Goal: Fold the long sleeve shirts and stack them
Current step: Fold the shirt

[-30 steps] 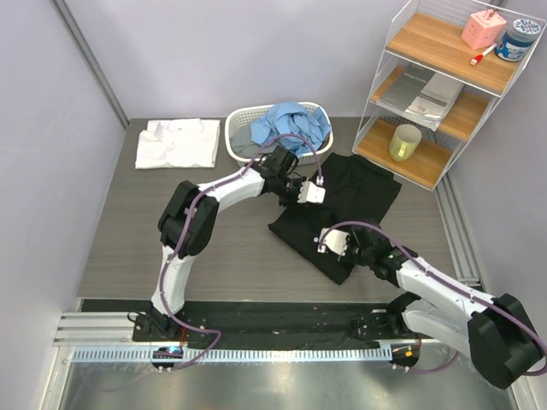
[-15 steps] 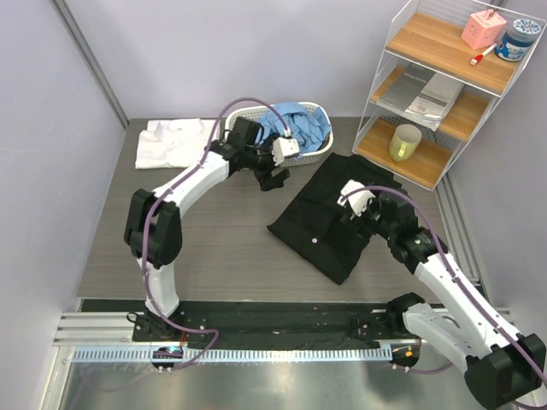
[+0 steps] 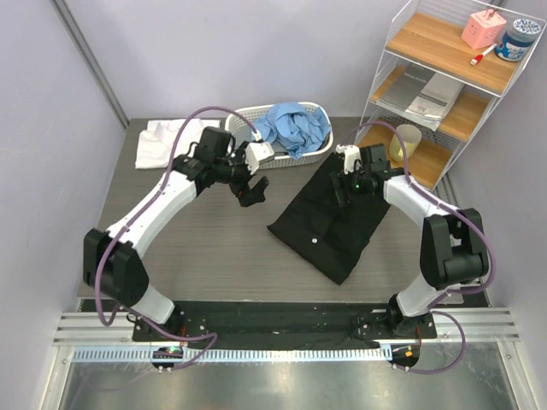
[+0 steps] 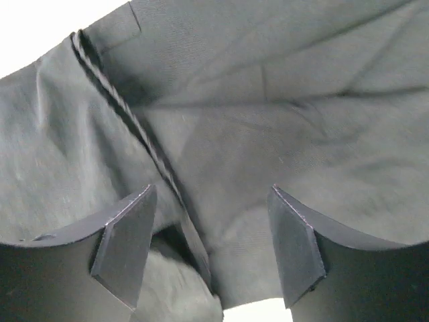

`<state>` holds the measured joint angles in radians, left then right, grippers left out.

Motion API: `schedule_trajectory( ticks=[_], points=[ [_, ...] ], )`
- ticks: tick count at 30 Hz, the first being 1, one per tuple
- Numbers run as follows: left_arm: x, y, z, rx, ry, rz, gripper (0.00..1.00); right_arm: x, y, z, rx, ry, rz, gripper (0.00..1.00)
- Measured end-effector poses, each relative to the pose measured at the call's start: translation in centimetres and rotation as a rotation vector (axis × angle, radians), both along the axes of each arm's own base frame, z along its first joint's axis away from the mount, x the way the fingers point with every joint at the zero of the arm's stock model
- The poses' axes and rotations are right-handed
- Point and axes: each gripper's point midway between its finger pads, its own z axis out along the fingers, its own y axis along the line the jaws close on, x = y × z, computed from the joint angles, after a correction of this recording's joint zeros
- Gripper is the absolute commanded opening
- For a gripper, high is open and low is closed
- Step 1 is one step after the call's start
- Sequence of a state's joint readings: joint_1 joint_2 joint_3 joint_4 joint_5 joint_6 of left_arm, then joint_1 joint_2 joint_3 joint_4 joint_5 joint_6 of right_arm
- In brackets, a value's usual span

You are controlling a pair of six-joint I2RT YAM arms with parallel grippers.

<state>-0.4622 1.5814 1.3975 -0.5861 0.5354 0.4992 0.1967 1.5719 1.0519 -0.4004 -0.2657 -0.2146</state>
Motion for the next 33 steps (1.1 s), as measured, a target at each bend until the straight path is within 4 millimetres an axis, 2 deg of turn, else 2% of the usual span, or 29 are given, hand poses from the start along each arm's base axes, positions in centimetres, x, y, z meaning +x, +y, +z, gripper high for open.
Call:
schedule_trajectory(
  ticks=[3, 8, 12, 16, 20, 23, 26, 29, 33],
  points=[
    [-1.3, 1.6, 0.2, -0.005, 0.025, 0.038, 0.92, 0.7, 0.7, -1.5, 0.024, 0.053, -0.014, 0.66],
    [-2.7, 5.3, -0.2, -0.042, 0.084, 0.169, 0.93, 0.5, 1.0, -6.2, 0.005, 0.176, -0.015, 0.65],
    [-4.2, 7.5, -0.6, -0.066, 0.124, 0.257, 0.94, 1.4, 1.9, -6.1, 0.001, 0.18, 0.019, 0.64],
    [-5.8, 8.3, 0.5, -0.092, 0.096, 0.295, 0.95, 1.3, 3.8, -6.1, -0.023, 0.17, 0.118, 0.62],
    [-6.7, 9.2, 2.5, -0.119, 0.028, 0.325, 0.96, -0.9, 7.4, -6.3, -0.042, 0.168, 0.248, 0.61],
    [-6.8, 9.7, 3.4, -0.129, -0.001, 0.349, 0.96, -4.2, 10.7, -6.4, -0.025, 0.187, 0.361, 0.6],
    [-6.8, 10.2, 3.4, -0.122, -0.002, 0.37, 0.96, -7.4, 13.2, -6.4, -0.007, 0.207, 0.462, 0.59],
    [-6.6, 10.7, 3.3, -0.118, 0.005, 0.394, 0.96, -10.2, 15.1, -6.5, -0.001, 0.226, 0.562, 0.57],
    [-6.0, 11.7, 2.9, -0.125, 0.027, 0.445, 0.94, -11.0, 16.1, -6.5, -0.03, 0.248, 0.648, 0.55]
  ],
)
